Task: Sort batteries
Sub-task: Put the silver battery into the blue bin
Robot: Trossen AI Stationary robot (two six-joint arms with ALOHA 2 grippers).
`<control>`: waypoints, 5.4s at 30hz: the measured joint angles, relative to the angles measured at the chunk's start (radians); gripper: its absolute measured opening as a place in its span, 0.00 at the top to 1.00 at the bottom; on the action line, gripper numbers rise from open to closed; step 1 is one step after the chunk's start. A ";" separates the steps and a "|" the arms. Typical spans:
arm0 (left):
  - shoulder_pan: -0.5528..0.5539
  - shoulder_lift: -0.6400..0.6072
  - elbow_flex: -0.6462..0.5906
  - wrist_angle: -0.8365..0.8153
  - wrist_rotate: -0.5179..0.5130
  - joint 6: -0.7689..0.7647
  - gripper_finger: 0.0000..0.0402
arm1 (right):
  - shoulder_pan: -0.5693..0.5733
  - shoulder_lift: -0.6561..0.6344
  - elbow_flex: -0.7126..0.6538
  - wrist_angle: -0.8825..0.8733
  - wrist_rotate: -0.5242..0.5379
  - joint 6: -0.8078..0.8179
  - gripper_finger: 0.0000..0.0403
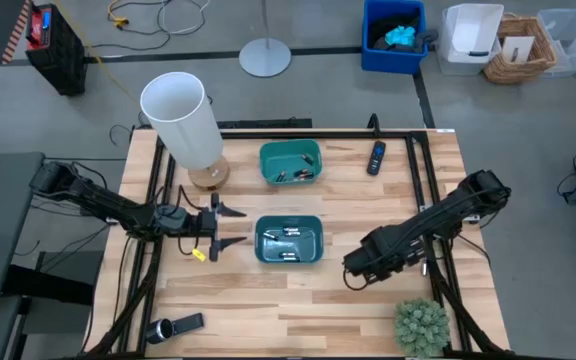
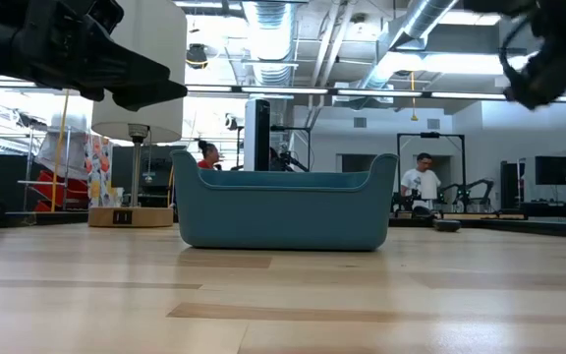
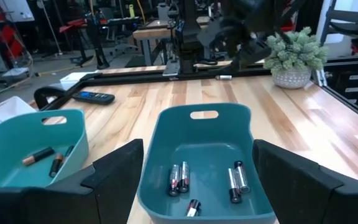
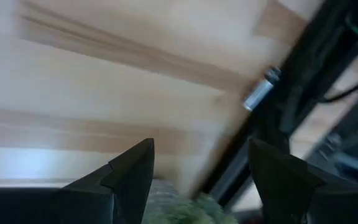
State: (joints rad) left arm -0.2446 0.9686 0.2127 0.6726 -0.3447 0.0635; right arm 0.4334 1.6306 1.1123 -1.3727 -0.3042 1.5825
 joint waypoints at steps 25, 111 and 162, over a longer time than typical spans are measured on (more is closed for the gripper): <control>0.071 0.000 0.000 -0.074 -0.042 -0.037 0.27 | -0.038 0.001 -0.367 0.280 -0.221 0.017 0.32; 0.116 0.000 0.000 -0.129 -0.031 -0.048 0.27 | -0.210 -0.299 -0.644 0.556 -0.271 0.010 0.37; 0.142 0.000 0.000 -0.117 0.051 -0.065 0.27 | 0.046 -0.167 -0.270 0.249 0.126 0.725 0.37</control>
State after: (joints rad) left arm -0.1028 0.9685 0.2131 0.5554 -0.2936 -0.0018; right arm 0.4795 1.4635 0.8427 -1.1241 -0.1783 2.3074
